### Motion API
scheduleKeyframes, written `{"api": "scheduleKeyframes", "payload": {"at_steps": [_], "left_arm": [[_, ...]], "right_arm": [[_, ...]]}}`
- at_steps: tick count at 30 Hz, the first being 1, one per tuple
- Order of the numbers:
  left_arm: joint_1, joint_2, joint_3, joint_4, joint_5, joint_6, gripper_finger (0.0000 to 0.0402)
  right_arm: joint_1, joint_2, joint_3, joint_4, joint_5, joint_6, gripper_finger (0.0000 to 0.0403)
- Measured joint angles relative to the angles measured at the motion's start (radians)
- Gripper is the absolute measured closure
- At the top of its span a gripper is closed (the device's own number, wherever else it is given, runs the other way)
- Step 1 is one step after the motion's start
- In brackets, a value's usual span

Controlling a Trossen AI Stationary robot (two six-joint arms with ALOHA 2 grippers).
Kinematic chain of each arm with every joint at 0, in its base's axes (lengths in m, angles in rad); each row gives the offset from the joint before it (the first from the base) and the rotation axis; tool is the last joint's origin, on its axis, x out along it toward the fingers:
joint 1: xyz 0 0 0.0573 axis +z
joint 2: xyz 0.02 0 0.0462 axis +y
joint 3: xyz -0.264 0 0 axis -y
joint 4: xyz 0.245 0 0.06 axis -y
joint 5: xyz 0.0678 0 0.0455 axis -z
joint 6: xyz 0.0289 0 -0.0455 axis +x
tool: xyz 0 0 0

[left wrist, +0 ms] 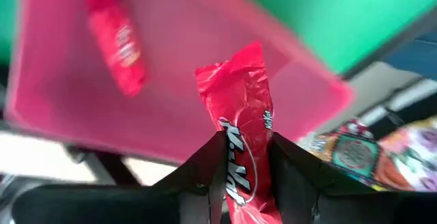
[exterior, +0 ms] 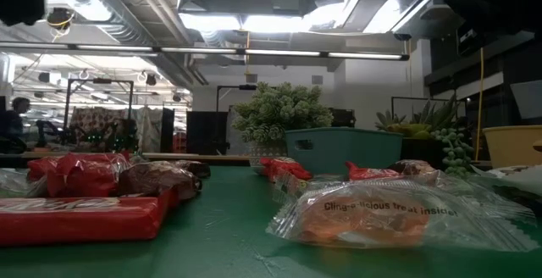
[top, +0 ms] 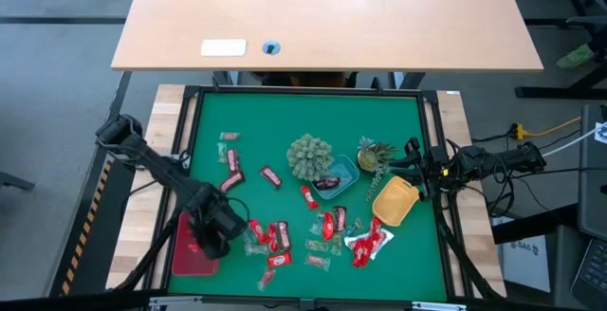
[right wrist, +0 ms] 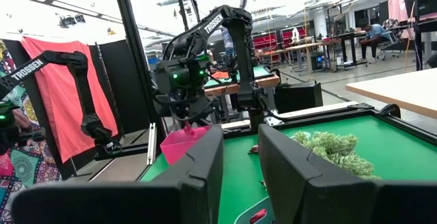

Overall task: Organize candy in baskets
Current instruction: Put the red chocolate into the red bin, then put the green gummy into the yellow bin

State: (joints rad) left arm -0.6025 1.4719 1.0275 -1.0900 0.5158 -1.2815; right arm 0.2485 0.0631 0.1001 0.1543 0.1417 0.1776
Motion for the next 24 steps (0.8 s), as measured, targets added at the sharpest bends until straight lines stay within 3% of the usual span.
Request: {"api": "scheduleKeyframes", "payload": {"at_steps": [10,24], "left_arm": [[-0.071,0.000,0.000,-0.047,-0.116,-0.086,0.0294],[-0.087,0.000,0.000,-0.039,-0.166,-0.123,0.0208]], "right_arm": [[0.000,0.000,0.000,0.000,0.000,0.000,0.0308],[0.000,0.000,0.000,0.000,0.000,0.000,0.0308]]}}
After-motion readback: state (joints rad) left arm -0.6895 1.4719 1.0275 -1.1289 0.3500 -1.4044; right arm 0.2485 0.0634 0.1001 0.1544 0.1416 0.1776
